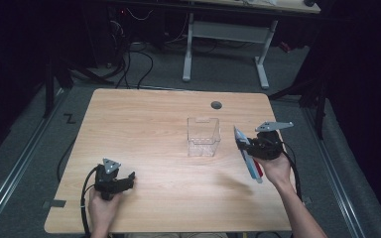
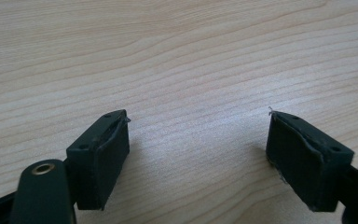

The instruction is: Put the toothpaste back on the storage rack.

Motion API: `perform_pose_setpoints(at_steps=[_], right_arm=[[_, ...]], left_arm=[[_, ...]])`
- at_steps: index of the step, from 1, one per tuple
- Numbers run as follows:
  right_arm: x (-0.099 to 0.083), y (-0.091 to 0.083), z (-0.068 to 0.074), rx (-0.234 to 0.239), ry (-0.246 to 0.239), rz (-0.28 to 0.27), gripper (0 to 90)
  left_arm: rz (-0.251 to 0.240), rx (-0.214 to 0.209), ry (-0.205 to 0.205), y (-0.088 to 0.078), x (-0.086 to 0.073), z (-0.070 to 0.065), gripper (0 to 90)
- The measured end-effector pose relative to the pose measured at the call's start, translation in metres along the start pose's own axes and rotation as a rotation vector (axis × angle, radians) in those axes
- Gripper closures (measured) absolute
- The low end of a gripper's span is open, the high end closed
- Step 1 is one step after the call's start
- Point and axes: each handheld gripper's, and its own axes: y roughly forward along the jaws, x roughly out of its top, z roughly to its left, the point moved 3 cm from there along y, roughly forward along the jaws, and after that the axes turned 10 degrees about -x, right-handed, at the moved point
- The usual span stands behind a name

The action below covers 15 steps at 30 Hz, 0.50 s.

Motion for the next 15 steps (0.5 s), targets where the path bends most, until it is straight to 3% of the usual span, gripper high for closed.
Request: perform_pose_setpoints(at_steps=[15], right_arm=[[0.014, -0.004, 0.015, 0.051, 0.002, -0.097, 72.0]], left_arm=[[0.0, 0.0, -0.001, 0.0, 0.0, 0.0, 21.5]])
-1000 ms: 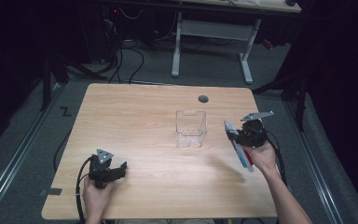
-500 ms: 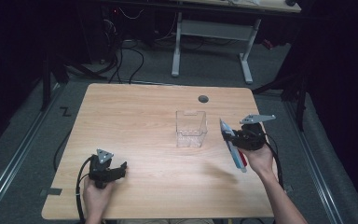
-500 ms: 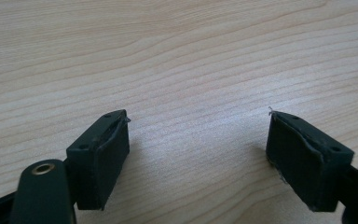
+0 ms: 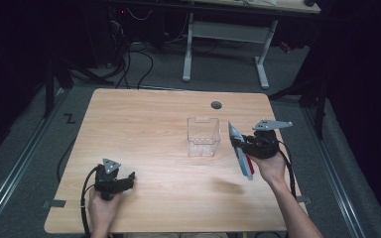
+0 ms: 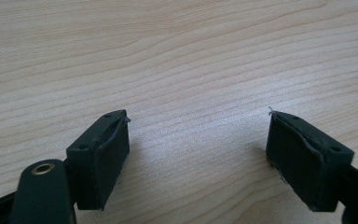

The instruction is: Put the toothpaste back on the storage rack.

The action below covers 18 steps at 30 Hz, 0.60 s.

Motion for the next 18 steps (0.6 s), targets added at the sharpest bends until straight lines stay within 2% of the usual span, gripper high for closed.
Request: perform_pose_setpoints(at_steps=[15, 18], right_arm=[[0.024, 0.007, 0.019, 0.031, -0.023, -0.053, 72.0], [0.029, 0.007, 0.023, 0.033, -0.041, -0.061, 72.0]], left_arm=[[0.0, 0.0, 0.0, 0.0, 0.0, 0.0, 21.5], [0.0, 0.0, 0.0, 0.0, 0.0, 0.0, 21.5]])
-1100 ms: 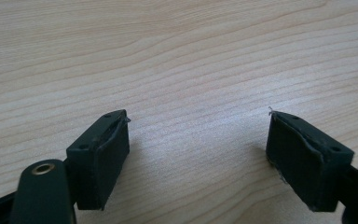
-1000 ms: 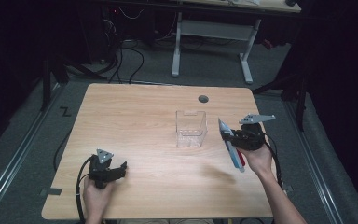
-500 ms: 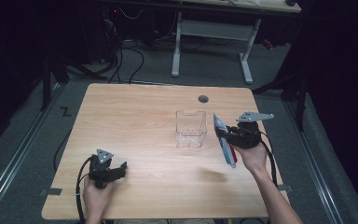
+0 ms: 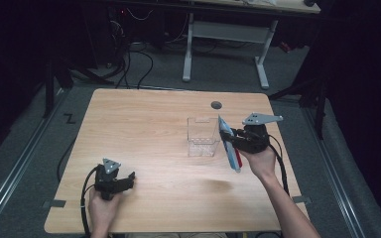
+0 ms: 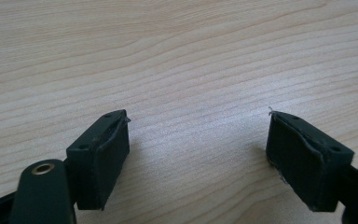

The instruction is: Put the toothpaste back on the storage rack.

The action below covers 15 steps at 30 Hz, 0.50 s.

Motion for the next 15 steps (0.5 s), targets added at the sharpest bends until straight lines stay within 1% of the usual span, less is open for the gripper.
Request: perform_pose_setpoints(at_steps=[10, 12, 15], right_arm=[[0.018, 0.005, 0.008, 0.022, -0.021, -0.024, 71.9], [0.021, 0.005, 0.008, 0.03, -0.008, -0.033, 71.9], [0.025, 0.006, 0.007, 0.031, -0.002, -0.047, 72.0]], left_arm=[[0.0, 0.0, 0.0, 0.0, 0.0, 0.0, 21.5], [0.001, 0.0, 0.0, 0.0, 0.0, 0.0, 21.5], [0.001, 0.0, 0.001, 0.0, 0.0, 0.0, 21.5]])
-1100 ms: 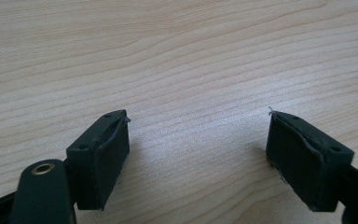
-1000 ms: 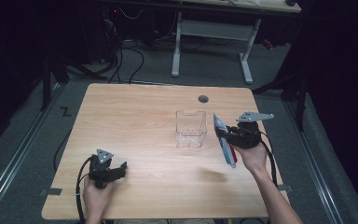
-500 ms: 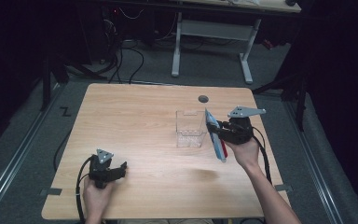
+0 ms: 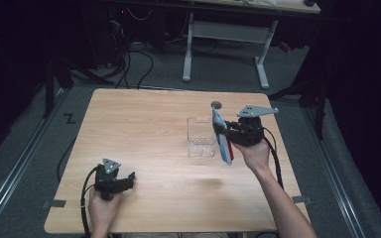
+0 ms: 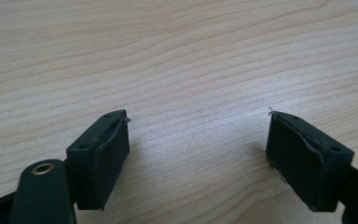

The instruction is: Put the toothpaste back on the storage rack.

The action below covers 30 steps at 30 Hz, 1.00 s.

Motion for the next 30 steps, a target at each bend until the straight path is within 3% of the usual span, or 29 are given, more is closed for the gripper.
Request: perform_pose_setpoints(at_steps=[30], right_arm=[[0.04, 0.018, 0.004, 0.005, 0.005, -0.053, 72.3]], left_arm=[[0.0, -0.001, 0.0, 0.0, 0.0, 0.0, 21.5]])
